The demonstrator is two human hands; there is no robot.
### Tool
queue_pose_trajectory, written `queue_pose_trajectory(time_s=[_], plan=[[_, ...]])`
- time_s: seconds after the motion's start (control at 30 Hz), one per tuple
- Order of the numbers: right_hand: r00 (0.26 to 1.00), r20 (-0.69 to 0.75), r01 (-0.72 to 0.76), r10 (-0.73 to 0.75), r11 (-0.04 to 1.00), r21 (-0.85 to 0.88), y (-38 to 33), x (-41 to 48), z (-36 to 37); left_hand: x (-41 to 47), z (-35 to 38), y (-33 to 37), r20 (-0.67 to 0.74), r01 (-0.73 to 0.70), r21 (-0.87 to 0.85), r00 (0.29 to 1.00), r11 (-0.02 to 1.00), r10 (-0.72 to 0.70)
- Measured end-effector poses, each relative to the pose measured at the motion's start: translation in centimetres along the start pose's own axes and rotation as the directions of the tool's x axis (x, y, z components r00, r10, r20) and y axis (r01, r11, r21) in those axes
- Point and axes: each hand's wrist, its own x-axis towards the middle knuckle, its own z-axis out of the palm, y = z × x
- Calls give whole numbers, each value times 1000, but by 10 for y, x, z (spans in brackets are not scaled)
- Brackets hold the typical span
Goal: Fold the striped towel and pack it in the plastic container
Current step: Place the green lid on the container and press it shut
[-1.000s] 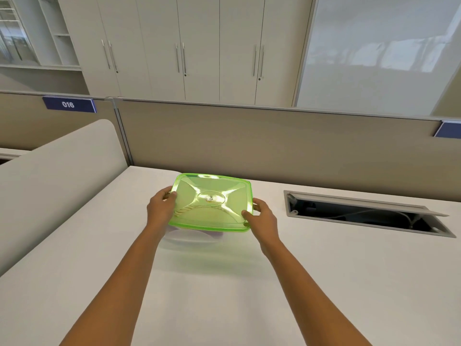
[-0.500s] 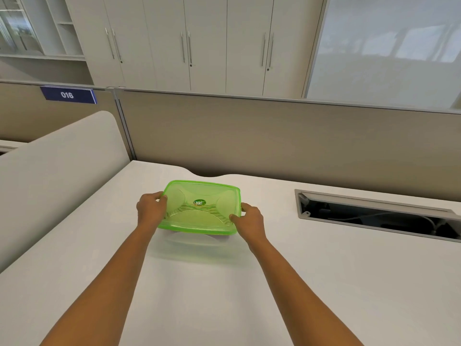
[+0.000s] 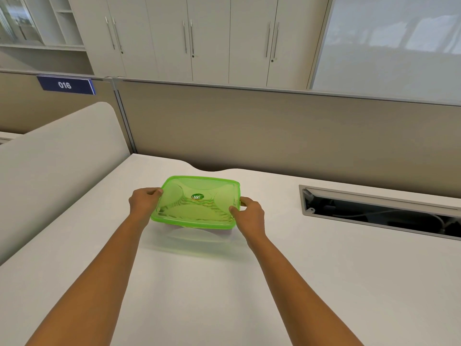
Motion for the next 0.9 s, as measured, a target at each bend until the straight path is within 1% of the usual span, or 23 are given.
queue_pose_trajectory(time_s=[0.27,0.43,0.57,0.9], plan=[[997,-49,-46,51,994,98,0,3,1,4,3,2,-29,31,-26,999,999,-32],[990,-68,-112,126,977,181,0,7,2,7,6,3,-57,58,-8,997,998,-58],[985,-69,-140,161,961,240,-1,9,4,12,6,4,-57,100,5,993,995,-99],[977,-65,-179,205,941,287,0,12,7,22,6,4,-42,226,-65,973,972,-229]])
